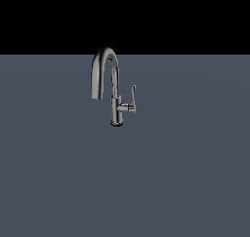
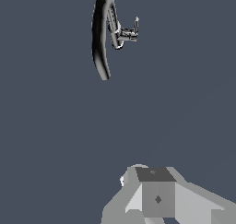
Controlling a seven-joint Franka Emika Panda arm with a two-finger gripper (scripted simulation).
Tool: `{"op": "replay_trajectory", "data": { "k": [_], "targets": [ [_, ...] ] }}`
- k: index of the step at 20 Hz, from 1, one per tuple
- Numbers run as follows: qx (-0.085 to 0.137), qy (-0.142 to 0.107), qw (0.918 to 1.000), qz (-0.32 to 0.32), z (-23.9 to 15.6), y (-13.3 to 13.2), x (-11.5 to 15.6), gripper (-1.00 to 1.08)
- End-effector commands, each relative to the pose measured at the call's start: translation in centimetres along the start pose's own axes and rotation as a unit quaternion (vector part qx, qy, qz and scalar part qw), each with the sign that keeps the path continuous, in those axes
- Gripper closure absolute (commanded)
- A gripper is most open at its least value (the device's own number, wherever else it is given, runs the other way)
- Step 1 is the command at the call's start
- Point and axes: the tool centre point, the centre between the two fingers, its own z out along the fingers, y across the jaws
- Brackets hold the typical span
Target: Turn on the faucet by rotating a designated handle.
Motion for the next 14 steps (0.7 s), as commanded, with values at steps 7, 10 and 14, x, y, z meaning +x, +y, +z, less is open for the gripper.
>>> {"op": "replay_trajectory", "data": {
  "k": [7,10,14],
  "targets": [
    [0.069,-0.054,0.9937,0.070,1.0,-0.5,5.0,1.08],
    [0.096,-0.074,0.9880,0.096,1.5,-0.5,6.9,1.08],
    [0.131,-0.102,0.9774,0.131,2.3,-0.4,9.5,1.08]
  ]
}}
